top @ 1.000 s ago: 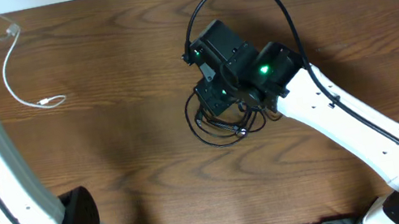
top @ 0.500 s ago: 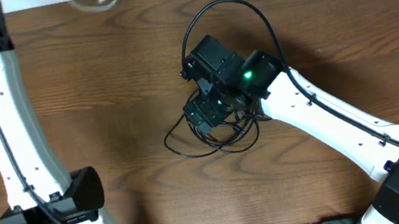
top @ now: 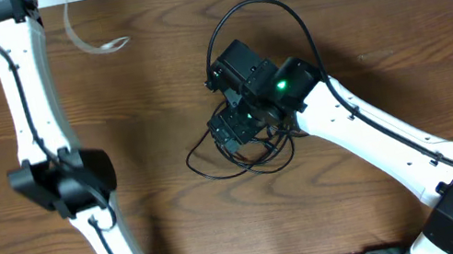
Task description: Untangle cables
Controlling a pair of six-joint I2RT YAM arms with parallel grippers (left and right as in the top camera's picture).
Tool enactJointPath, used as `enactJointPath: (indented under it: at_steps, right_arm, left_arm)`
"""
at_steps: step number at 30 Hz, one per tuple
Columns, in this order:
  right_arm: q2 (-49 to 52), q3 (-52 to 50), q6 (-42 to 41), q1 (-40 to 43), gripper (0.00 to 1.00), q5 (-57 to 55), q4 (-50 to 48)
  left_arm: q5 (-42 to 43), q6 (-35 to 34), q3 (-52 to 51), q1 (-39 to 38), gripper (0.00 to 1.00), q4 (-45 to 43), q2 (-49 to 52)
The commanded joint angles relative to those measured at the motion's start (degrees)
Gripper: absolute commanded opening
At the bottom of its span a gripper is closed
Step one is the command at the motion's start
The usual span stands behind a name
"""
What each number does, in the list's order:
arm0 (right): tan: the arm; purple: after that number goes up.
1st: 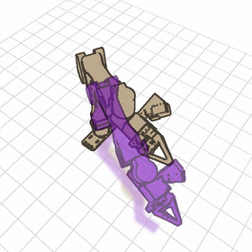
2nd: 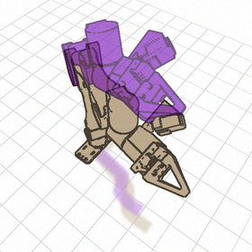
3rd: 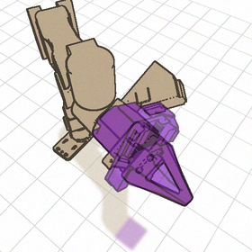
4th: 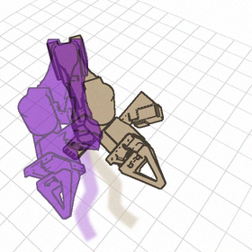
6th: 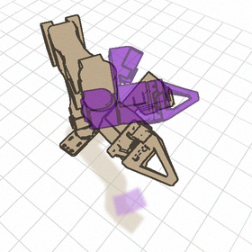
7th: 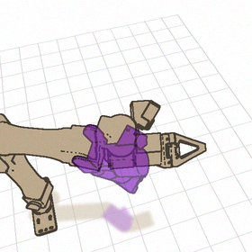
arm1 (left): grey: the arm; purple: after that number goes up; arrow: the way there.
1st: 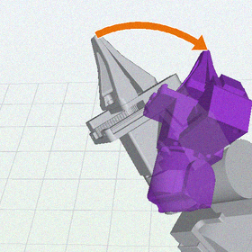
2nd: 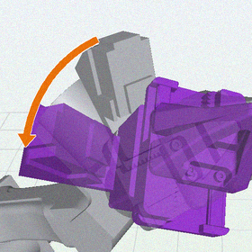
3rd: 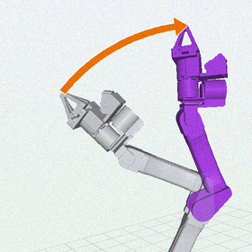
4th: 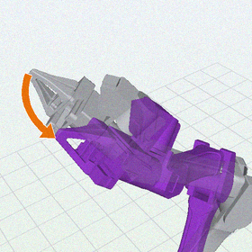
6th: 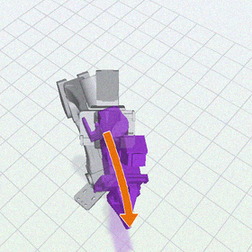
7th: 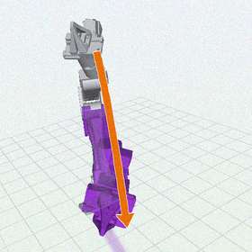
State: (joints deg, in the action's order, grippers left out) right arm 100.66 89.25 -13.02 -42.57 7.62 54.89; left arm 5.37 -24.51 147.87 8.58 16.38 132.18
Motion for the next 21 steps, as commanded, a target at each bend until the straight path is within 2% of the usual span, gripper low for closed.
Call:
enactJointPath:
  at_steps: [1,2,3,4,11,15,21]
  right_arm:
    - [-0.3,-0.1,-0.2,-0.1,0.94,-0.8,0.8]
    - [-0.3,-0.1,-0.2,-0.1,0.96,-0.8,1.1]
    - [-0.3,-0.1,-0.2,-0.1,0.97,-0.8,1.3]
    - [-0.3,-0.1,-0.2,-0.1,0.98,-0.8,1.6]
    - [-0.3,-0.1,-0.2,-0.1,0.99,-0.8,1.7]
    - [-0.3,-0.1,-0.2,-0.1,0.99,-0.8,1.8]
    - [-0.3,-0.1,-0.2,-0.3,0.99,-0.4,3.5]
  left_arm:
    - [-11.6,11.5,0.3,4.5,0.27,-2.9,6.5]
    - [-13.4,12.7,0.3,5.7,0.46,-3.1,8.1]
    - [-14.6,13.0,0.3,6.9,0.74,-3.1,9.3]
    - [-15.1,12.9,0.3,8.4,0.93,-2.4,10.6]
    - [-9.4,12.1,0.3,15.2,0.93,8.1,13.6]
    - [-8.0,11.2,0.3,16.8,0.93,13.2,11.6]
    - [-0.5,10.3,0.3,17.0,0.94,17.5,5.1]
